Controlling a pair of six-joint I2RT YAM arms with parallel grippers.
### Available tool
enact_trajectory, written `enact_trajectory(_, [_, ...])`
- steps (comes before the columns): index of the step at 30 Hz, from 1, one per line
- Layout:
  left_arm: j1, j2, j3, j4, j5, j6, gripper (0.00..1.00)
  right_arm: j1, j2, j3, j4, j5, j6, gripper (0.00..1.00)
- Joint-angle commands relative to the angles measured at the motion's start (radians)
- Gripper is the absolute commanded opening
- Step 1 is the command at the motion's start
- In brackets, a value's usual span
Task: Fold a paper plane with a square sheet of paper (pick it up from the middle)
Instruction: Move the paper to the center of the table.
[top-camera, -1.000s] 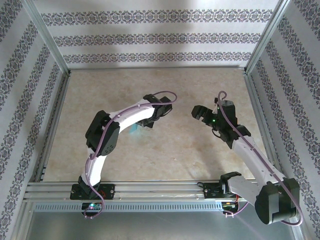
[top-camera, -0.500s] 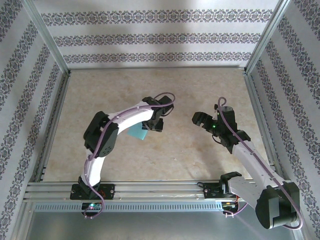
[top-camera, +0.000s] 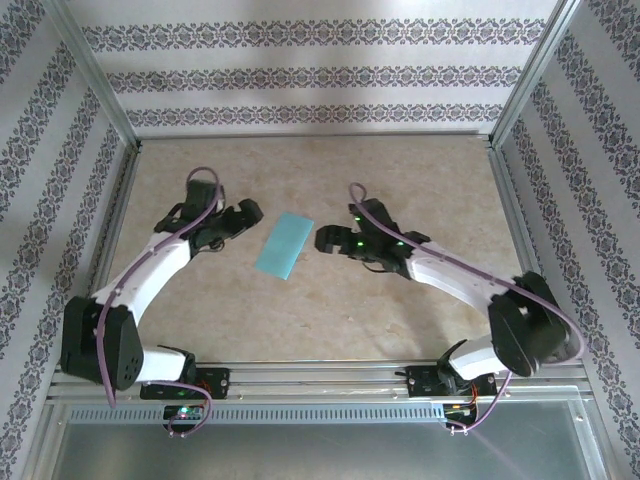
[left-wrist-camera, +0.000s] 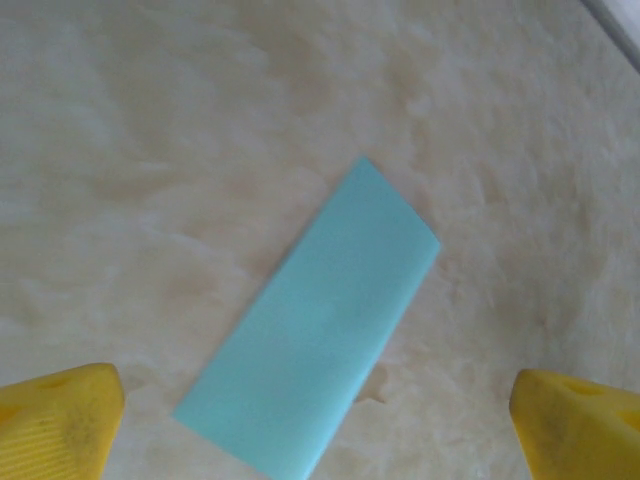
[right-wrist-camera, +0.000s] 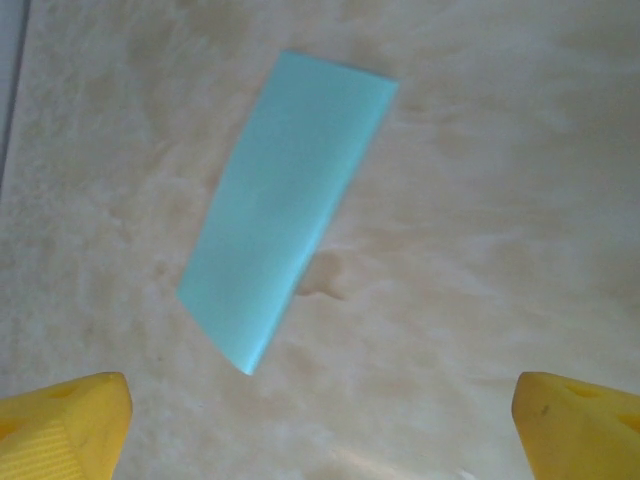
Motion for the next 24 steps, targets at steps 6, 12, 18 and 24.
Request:
enact_trajectory(6, [0.14, -0.148, -0.11, 0.06, 0.061, 0.013, 1.0, 0.142, 0.26, 0.229, 0.023, 0.023, 0.11, 0.97])
enact_trajectory(12, [0.162, -0.166, -0.106, 0.028, 0.061, 0.045, 1.0, 0.18, 0.424, 0.346, 0.06, -0.04, 0.196, 0.94])
enact_trajectory(18, [0.172, -0.178, -0.116, 0.012, 0.011, 0.071, 1.0, 0.193, 0.541, 0.437, 0.102, -0.094, 0.258, 0.91])
enact_trajectory(24, [0.175, -0.172, -0.113, 0.022, 0.023, 0.067, 1.0, 0.187, 0.618, 0.498, 0.083, -0.169, 0.259, 0.89])
